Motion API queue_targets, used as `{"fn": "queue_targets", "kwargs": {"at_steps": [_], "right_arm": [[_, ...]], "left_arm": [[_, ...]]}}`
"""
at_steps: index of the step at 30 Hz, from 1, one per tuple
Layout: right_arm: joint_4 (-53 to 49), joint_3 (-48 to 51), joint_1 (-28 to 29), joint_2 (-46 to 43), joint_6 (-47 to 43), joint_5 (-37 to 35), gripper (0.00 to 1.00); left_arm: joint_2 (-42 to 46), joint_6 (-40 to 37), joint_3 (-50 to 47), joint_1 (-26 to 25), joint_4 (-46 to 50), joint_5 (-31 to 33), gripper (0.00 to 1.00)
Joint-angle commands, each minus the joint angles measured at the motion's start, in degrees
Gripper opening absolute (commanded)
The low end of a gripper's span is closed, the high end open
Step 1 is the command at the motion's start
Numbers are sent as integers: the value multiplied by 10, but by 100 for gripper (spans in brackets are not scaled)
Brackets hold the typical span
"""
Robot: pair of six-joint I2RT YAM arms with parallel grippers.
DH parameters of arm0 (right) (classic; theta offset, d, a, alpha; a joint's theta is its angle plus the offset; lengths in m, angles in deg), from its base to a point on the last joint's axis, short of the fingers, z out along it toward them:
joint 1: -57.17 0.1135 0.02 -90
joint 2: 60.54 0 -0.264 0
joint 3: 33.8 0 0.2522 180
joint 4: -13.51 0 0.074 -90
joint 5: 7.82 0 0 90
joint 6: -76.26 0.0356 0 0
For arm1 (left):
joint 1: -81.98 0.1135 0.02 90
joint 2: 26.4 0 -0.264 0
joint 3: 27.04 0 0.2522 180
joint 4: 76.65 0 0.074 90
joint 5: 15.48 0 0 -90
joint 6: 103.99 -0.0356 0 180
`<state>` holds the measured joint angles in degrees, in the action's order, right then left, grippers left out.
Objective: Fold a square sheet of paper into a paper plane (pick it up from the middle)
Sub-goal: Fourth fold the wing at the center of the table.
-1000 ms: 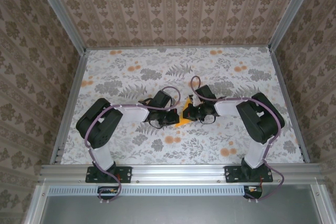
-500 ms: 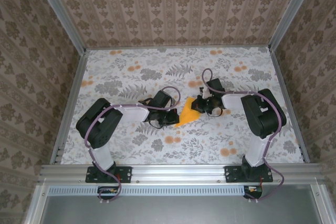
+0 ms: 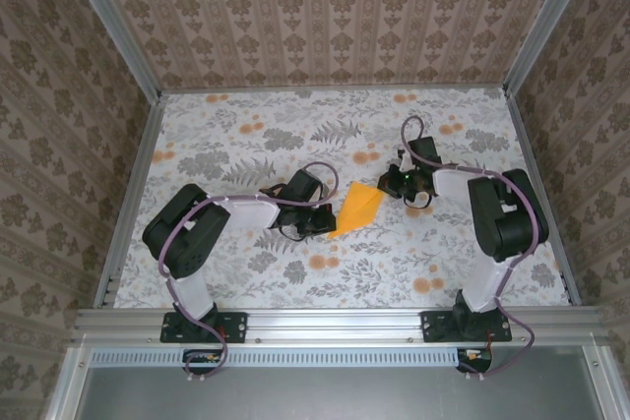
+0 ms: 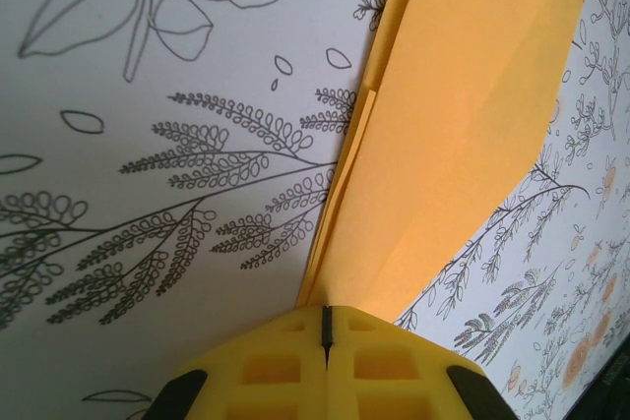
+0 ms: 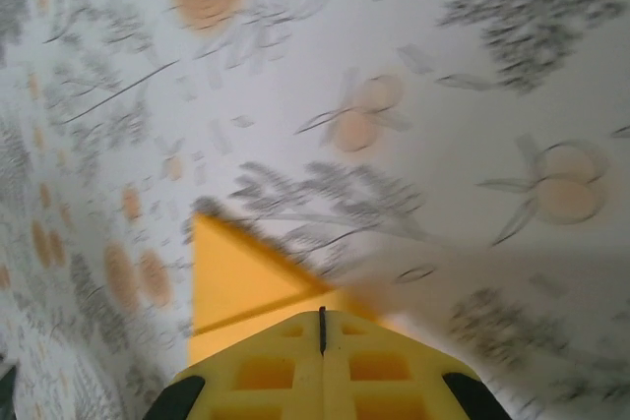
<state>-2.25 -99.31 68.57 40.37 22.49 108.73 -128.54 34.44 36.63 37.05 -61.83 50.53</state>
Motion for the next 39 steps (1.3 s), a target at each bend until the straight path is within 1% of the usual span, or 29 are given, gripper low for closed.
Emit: {"fn": "queue_targets", "kwargs": {"at_steps": [1, 6, 8, 11, 15, 21, 24, 26, 29, 34, 39], "right_arm": [[-19, 20, 46, -49, 9, -18, 5], [10, 35, 104, -29, 40, 12, 5], [30, 39, 117, -13, 53, 38, 5], [38, 38, 131, 10, 57, 55, 5], [37, 37, 134, 34, 57, 69, 5], [-4, 32, 133, 51, 49, 39, 5], [-5, 37, 133, 51, 54, 30, 5], [-4, 38, 133, 52, 58, 26, 4], [0, 39, 133, 55, 61, 27, 5], [-5, 36, 133, 60, 60, 25, 5], [-9, 33, 133, 64, 60, 26, 4]], "left_arm": [[-18, -11, -13, 2, 83, 30, 0], [-16, -14, -9, 2, 81, 28, 0], [-14, -17, -8, 2, 80, 27, 0], [-11, -23, -6, 2, 78, 25, 0], [-7, -29, -4, 3, 68, 17, 0], [25, -36, -3, 7, -1, -8, 0], [44, -15, -10, 3, -48, 8, 7], [42, -11, -12, -2, -70, 11, 9], [20, -20, 1, -5, -75, -6, 8], [-11, -50, 13, -2, -63, -24, 4], [-33, -77, 14, 2, -66, -49, 2]]}}
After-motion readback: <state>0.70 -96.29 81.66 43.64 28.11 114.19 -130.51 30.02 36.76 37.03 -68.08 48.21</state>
